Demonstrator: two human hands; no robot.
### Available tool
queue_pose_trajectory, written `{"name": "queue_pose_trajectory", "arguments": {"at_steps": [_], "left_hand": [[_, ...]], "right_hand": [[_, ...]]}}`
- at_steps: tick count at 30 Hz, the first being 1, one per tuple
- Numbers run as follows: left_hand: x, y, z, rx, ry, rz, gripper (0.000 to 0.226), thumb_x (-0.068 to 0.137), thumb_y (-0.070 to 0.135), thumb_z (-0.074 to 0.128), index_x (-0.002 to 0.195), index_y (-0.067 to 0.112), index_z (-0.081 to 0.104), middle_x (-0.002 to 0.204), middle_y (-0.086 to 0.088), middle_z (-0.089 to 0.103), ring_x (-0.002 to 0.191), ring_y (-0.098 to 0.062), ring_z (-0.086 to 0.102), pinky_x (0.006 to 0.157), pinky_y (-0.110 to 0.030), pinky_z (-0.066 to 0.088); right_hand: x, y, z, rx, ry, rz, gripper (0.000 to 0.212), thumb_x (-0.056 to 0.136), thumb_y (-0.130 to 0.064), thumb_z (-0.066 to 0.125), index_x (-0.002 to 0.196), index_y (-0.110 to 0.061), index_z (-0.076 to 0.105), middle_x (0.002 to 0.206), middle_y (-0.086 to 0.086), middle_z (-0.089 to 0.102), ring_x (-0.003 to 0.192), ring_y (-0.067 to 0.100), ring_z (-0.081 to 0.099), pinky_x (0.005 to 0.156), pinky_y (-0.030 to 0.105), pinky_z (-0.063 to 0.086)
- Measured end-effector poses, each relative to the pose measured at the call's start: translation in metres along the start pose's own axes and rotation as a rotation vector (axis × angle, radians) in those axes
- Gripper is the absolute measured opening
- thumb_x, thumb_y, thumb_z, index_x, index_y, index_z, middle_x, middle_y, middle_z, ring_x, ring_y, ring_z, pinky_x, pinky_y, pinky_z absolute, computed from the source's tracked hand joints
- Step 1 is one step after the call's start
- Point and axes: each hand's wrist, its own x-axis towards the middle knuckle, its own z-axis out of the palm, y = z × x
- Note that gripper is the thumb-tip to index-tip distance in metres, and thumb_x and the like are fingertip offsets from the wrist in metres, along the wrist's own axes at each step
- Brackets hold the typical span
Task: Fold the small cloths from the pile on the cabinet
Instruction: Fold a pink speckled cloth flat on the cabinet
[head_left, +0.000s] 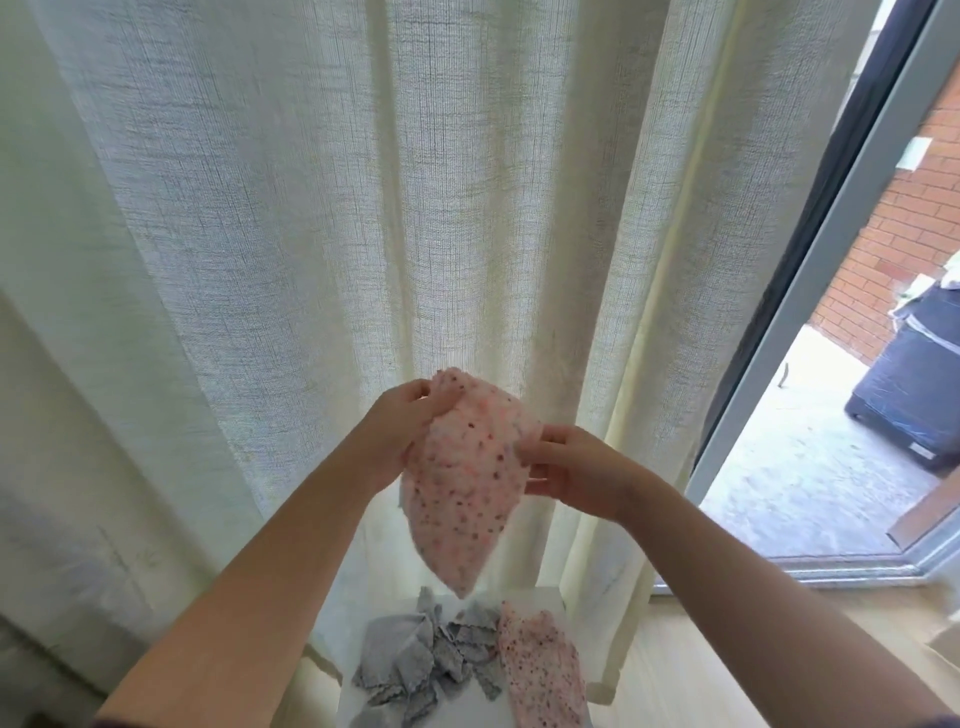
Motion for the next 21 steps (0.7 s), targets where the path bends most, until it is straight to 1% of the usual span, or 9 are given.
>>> {"name": "queue_pose_trajectory", "arguments": {"at_steps": [2, 4, 5, 9, 11, 13, 16, 19, 21], "left_hand": [[0.002, -0.010, -0.003, -0.149, -0.068, -0.146, 0.043, 0.094, 0.038, 0.058, 0.111, 0.001, 0.069, 0.115, -0.022, 0.068, 0.104, -0.031, 0.068, 0.094, -0.046, 0.052], [0.000, -0.025, -0.003, -0.279, -0.143, -0.274, 0.060, 0.095, 0.051, 0.047, 0.115, -0.002, 0.067, 0.115, -0.020, 0.068, 0.107, -0.032, 0.066, 0.096, -0.048, 0.049], [-0.001, -0.035, -0.003, -0.273, -0.171, -0.295, 0.064, 0.092, 0.054, 0.050, 0.120, -0.002, 0.064, 0.117, -0.018, 0.067, 0.109, -0.032, 0.065, 0.096, -0.048, 0.049], [-0.010, -0.054, 0.006, -0.106, -0.204, -0.233, 0.056, 0.078, 0.032, 0.077, 0.122, 0.001, 0.062, 0.112, -0.014, 0.069, 0.102, -0.026, 0.068, 0.087, -0.037, 0.056], [-0.011, -0.058, 0.009, -0.117, -0.210, -0.173, 0.051, 0.080, 0.028, 0.073, 0.122, 0.002, 0.061, 0.117, -0.016, 0.068, 0.109, -0.029, 0.066, 0.092, -0.039, 0.055], [-0.011, -0.058, 0.012, -0.111, -0.152, -0.139, 0.038, 0.089, 0.027, 0.067, 0.120, 0.004, 0.064, 0.117, -0.017, 0.068, 0.108, -0.031, 0.067, 0.090, -0.044, 0.055], [-0.012, -0.057, 0.014, -0.044, -0.014, -0.144, 0.023, 0.095, 0.021, 0.058, 0.108, 0.006, 0.070, 0.108, -0.019, 0.071, 0.096, -0.031, 0.070, 0.082, -0.042, 0.058], [-0.017, -0.056, 0.015, 0.011, 0.008, -0.159, 0.024, 0.098, 0.021, 0.053, 0.100, 0.009, 0.073, 0.100, -0.012, 0.072, 0.087, -0.025, 0.069, 0.076, -0.036, 0.057], [-0.019, -0.055, 0.013, -0.026, -0.009, -0.197, 0.031, 0.101, 0.025, 0.046, 0.100, 0.009, 0.072, 0.097, -0.011, 0.071, 0.083, -0.023, 0.069, 0.073, -0.036, 0.056]], "right_hand": [[0.001, 0.004, 0.004, 0.095, 0.064, -0.025, 0.022, 0.093, -0.017, 0.059, 0.111, -0.007, 0.067, 0.102, 0.012, 0.068, 0.089, 0.023, 0.068, 0.079, 0.035, 0.058], [0.003, 0.004, 0.007, 0.161, 0.093, -0.024, 0.023, 0.099, -0.021, 0.052, 0.111, -0.007, 0.066, 0.102, 0.011, 0.068, 0.090, 0.023, 0.068, 0.076, 0.035, 0.059], [0.003, 0.004, 0.007, 0.183, 0.088, -0.013, 0.024, 0.100, -0.022, 0.048, 0.110, -0.005, 0.063, 0.103, 0.012, 0.068, 0.092, 0.024, 0.068, 0.077, 0.035, 0.059], [0.004, 0.002, 0.001, 0.233, 0.155, 0.110, 0.036, 0.100, -0.029, 0.047, 0.122, -0.002, 0.057, 0.116, 0.020, 0.064, 0.106, 0.031, 0.065, 0.085, 0.041, 0.057], [0.003, 0.003, -0.002, 0.256, 0.185, 0.150, 0.037, 0.097, -0.033, 0.052, 0.117, -0.003, 0.061, 0.112, 0.016, 0.065, 0.106, 0.029, 0.064, 0.093, 0.044, 0.053], [-0.001, 0.008, -0.005, 0.238, 0.171, 0.199, 0.035, 0.090, -0.032, 0.060, 0.112, -0.005, 0.064, 0.108, 0.013, 0.064, 0.104, 0.027, 0.061, 0.101, 0.046, 0.048], [-0.011, 0.019, -0.005, 0.169, 0.122, 0.283, 0.031, 0.082, -0.025, 0.067, 0.107, -0.007, 0.067, 0.094, 0.008, 0.069, 0.091, 0.023, 0.067, 0.089, 0.040, 0.055], [-0.014, 0.024, -0.006, 0.185, 0.160, 0.261, 0.021, 0.092, -0.025, 0.060, 0.103, -0.008, 0.067, 0.082, 0.004, 0.068, 0.075, 0.017, 0.066, 0.072, 0.032, 0.055], [-0.015, 0.024, -0.006, 0.103, 0.171, 0.245, 0.022, 0.096, -0.024, 0.057, 0.104, -0.009, 0.070, 0.080, 0.002, 0.066, 0.070, 0.014, 0.064, 0.064, 0.027, 0.054]]}}
